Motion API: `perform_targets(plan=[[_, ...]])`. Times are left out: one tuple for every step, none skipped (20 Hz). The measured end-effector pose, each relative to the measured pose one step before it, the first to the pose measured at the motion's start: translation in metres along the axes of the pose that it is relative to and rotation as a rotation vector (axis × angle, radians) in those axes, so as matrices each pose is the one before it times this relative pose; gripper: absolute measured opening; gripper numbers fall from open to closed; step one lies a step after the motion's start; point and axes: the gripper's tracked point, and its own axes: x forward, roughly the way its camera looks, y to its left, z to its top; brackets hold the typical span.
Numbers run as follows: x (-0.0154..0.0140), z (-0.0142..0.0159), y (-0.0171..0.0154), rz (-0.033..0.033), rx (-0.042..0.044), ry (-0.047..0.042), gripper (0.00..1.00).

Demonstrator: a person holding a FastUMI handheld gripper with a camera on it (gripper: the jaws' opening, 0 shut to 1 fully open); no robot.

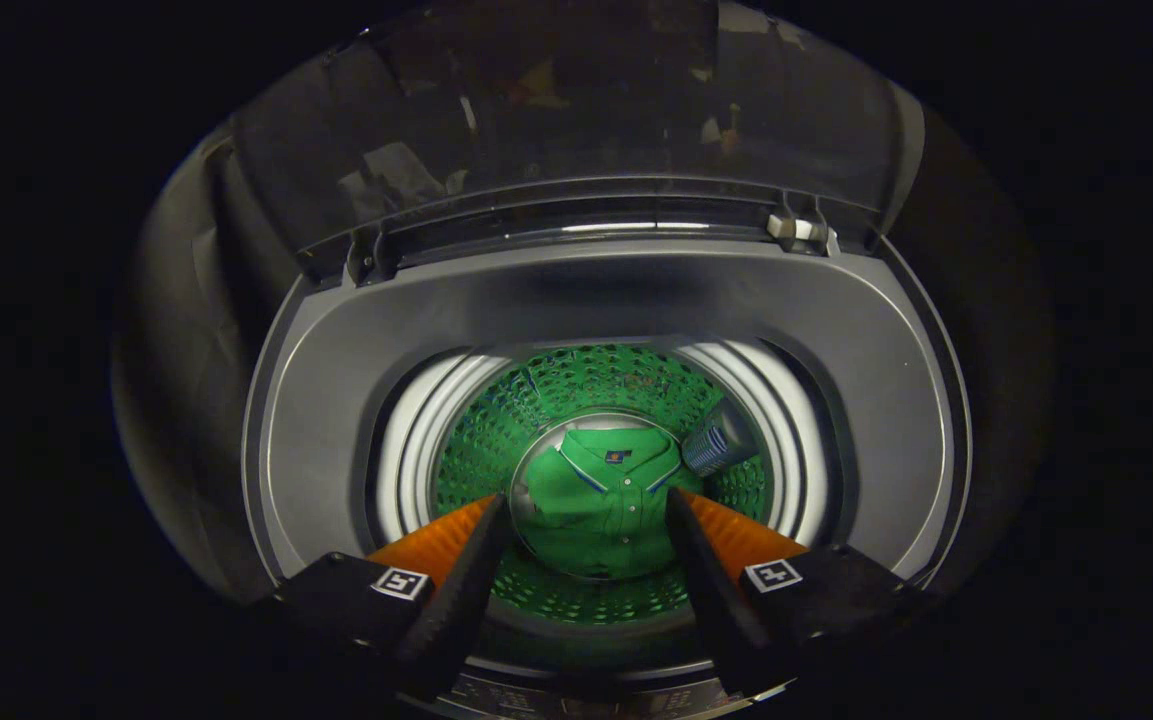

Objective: Put the clothes into the washing machine and then close the washing machine lid.

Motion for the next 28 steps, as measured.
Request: perform_targets(plan=[[-0.00120,0.00040,0.00021,0.00125,-0.00001,-0.00411,0.99],[-0.00119,0.00051,-0.00003,-0.00011,-0.00167,-0.00219,0.99],[-0.00152,0.00113,0.00001,0.00052,-0.00099,-0.00587,0.99],[-0.00318,0.00154,0.00061,0.00279,0.00057,-0.00736,0.99],[-0.00609,0.00231,0.00229,0.00429,0.00368,-0.01338,0.99],[-0.00842,0.00544,0.00280,0.01144,0.00156,-0.02768,0.99],[-0.00951,0.00683,0.00230,0.00906,-0.00426,-0.03906,0.99],[-0.01168,0.00857,0.00235,0.00793,-0.00756,-0.04221,0.99],[-0.01322,0.00949,0.00257,0.00994,-0.00804,-0.04181,0.99],[-0.01313,0.01131,0.00367,0.01457,-0.00547,-0.04397,0.99],[-0.01435,0.01316,0.00585,0.02065,-0.00158,-0.04730,0.99],[-0.01280,0.01488,0.00581,0.01891,-0.00216,-0.04508,0.99],[-0.01378,0.01640,0.00497,0.01531,-0.00227,-0.04961,0.99],[-0.01519,0.01946,0.00439,0.01024,-0.00299,-0.04605,0.99],[-0.01464,0.01987,0.00373,0.00891,-0.00073,-0.05290,0.99],[-0.01168,0.02188,0.00264,0.01039,-0.00079,-0.05548,0.99],[-0.01066,0.02468,0.00283,0.00874,-0.00597,-0.05390,0.99],[-0.00660,0.02338,0.00152,0.00683,-0.00518,-0.04090,0.98],[-0.00572,0.02159,0.00002,0.00787,-0.00711,-0.03136,0.98],[-0.00093,0.01957,-0.00243,0.00233,-0.00832,-0.02232,0.98],[0.00124,0.01778,-0.00115,-0.00099,-0.00629,-0.02301,0.98],[0.00480,0.01528,-0.00337,-0.00661,-0.01154,-0.01931,0.98],[0.00206,0.01212,-0.00539,-0.01219,-0.01245,-0.00938,0.98],[0.00185,0.01109,-0.00463,-0.00596,-0.00708,-0.00736,0.98],[0.00531,0.01358,-0.00466,-0.00207,-0.00390,-0.01500,0.98],[0.01432,0.01462,-0.00358,-0.00420,-0.00984,-0.01365,0.98],[0.01610,0.00833,-0.00743,-0.01219,-0.01348,0.00404,0.98],[0.01641,0.00385,-0.00513,-0.00858,-0.00841,0.00627,0.98]])
